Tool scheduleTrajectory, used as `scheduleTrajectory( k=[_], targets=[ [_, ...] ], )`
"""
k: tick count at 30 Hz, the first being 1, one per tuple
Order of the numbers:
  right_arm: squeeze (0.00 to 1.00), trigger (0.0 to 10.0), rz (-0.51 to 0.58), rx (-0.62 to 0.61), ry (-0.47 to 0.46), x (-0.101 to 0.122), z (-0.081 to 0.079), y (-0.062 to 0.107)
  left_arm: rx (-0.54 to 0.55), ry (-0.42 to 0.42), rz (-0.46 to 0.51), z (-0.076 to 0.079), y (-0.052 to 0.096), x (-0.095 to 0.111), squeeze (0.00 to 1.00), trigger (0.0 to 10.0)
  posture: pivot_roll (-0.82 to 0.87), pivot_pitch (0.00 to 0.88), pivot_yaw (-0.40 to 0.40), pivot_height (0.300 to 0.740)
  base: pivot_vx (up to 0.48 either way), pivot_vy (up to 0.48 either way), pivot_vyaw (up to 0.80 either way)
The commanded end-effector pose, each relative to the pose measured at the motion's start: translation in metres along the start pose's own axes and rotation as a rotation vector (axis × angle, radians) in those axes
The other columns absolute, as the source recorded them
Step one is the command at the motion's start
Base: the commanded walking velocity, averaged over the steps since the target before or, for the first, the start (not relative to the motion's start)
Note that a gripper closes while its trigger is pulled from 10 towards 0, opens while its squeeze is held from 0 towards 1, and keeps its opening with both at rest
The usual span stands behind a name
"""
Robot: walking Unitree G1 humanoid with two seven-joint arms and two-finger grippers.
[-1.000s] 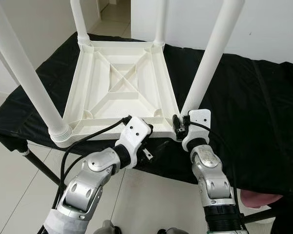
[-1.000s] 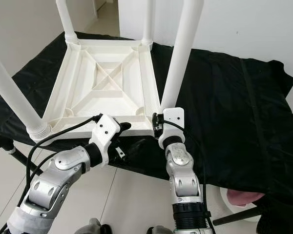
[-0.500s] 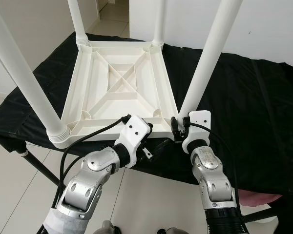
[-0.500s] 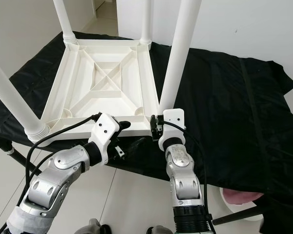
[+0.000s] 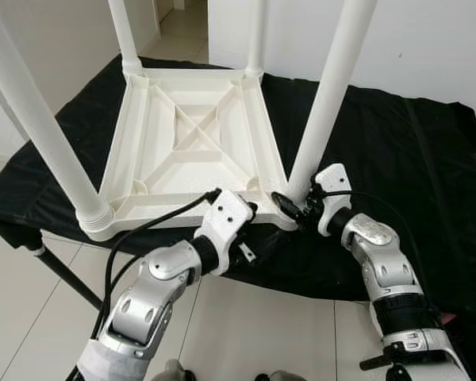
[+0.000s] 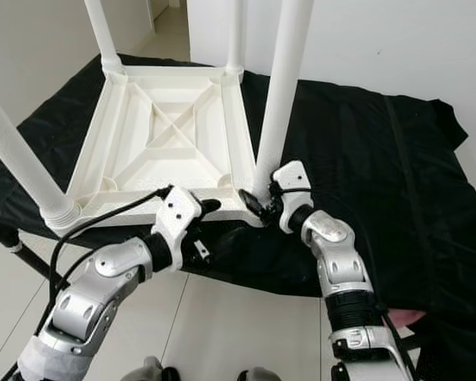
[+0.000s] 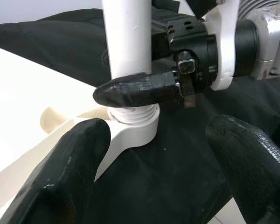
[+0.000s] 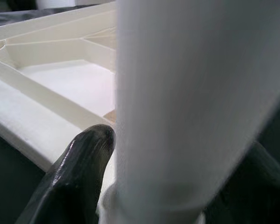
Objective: Building children table
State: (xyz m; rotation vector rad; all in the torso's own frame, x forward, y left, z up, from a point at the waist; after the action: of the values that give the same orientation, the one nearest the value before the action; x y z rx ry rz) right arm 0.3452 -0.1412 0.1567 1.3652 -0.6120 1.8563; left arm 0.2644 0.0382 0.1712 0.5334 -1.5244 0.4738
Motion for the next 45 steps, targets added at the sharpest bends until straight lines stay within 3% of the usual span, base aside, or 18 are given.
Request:
scheduleTrajectory(
  k=[1,10,11,24,25,30,32,34,36,38,39,40,45],
  targets=[
    [0.0,10.0,-0.006,0.054,0.006,-0.002,-0.001,-0.004,0.028,0.004,-0.003,-0.003,-0.002,-0.001,0.0,10.0,-0.07,0.045,-0.013,0.74,0.0,0.0,0.0],
    [0.0,10.0,-0.014,0.107,0.01,-0.004,-0.002,-0.012,0.027,0.003,0.0,-0.003,-0.003,0.0,0.0,10.0,-0.06,0.04,-0.015,0.74,0.0,0.0,0.0],
    [0.0,0.0,-0.028,0.158,-0.004,-0.009,-0.007,-0.02,0.008,0.009,-0.01,0.001,-0.004,-0.004,0.0,10.0,-0.05,0.037,-0.016,0.74,0.0,0.0,0.0],
    [0.0,0.0,-0.014,0.22,-0.045,-0.018,-0.017,-0.02,0.012,0.021,-0.036,0.001,-0.003,-0.013,0.0,10.0,-0.05,0.042,-0.014,0.74,0.0,0.0,0.0],
    [0.0,10.0,-0.013,0.206,-0.054,-0.02,-0.018,-0.019,0.012,0.022,-0.039,0.001,-0.003,-0.014,0.0,10.0,-0.06,0.046,-0.009,0.74,0.0,0.0,0.0],
    [0.0,10.0,-0.009,0.192,-0.053,-0.02,-0.018,-0.019,0.011,0.022,-0.04,0.001,-0.003,-0.014,0.0,10.0,-0.06,0.046,-0.009,0.74,0.0,0.0,0.0],
    [0.0,10.0,-0.011,0.133,-0.052,-0.02,-0.018,-0.019,0.012,0.021,-0.038,0.0,-0.003,-0.014,0.0,10.0,-0.07,0.051,-0.009,0.74,0.0,0.0,0.0],
    [0.0,10.0,-0.008,0.065,-0.05,-0.017,-0.019,-0.019,0.015,0.021,-0.037,-0.001,-0.003,-0.013,0.0,10.0,-0.07,0.051,-0.01,0.74,0.0,0.0,0.0],
    [0.0,10.0,-0.006,-0.093,-0.085,-0.011,-0.02,-0.018,0.023,0.021,-0.034,-0.004,-0.003,-0.013,0.0,10.0,-0.07,0.049,-0.011,0.74,0.0,0.0,0.0],
    [0.0,10.0,-0.006,-0.093,-0.085,-0.011,-0.02,-0.018,0.023,0.021,-0.034,-0.004,-0.003,-0.013,0.0,10.0,-0.07,0.049,-0.011,0.74,0.0,0.0,0.0],
    [0.0,10.0,-0.015,-0.19,-0.119,-0.009,-0.019,-0.017,0.025,0.021,-0.033,-0.004,-0.002,-0.013,0.0,10.0,-0.07,0.049,-0.011,0.74,0.0,0.0,0.0],
    [0.0,10.0,-0.015,-0.19,-0.119,-0.009,-0.019,-0.017,0.025,0.021,-0.033,-0.004,-0.002,-0.013,0.0,10.0,-0.07,0.049,-0.011,0.74,0.0,0.0,0.0],
    [0.0,10.0,-0.046,-0.432,-0.166,-0.007,-0.021,-0.011,0.026,0.019,-0.027,-0.005,-0.004,-0.012,0.0,10.0,-0.08,0.038,-0.011,0.74,0.0,0.0,0.0]
  ],
)
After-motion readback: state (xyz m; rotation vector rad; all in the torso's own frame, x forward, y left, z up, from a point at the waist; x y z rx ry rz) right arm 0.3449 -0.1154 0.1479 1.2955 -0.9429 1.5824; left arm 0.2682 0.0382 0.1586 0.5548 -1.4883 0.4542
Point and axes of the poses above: a point about 5 cm out from each wrist's last joint towards the gripper, its own y axis pointing back from the gripper into the wrist, its own x axis along the axis of the wrist's last joint, z = x × y, the point moved 2 cm from there along -y, pointing out of the wrist towards the gripper, and after that the axes turned 6 degrees about y, right-handed, at the moved point
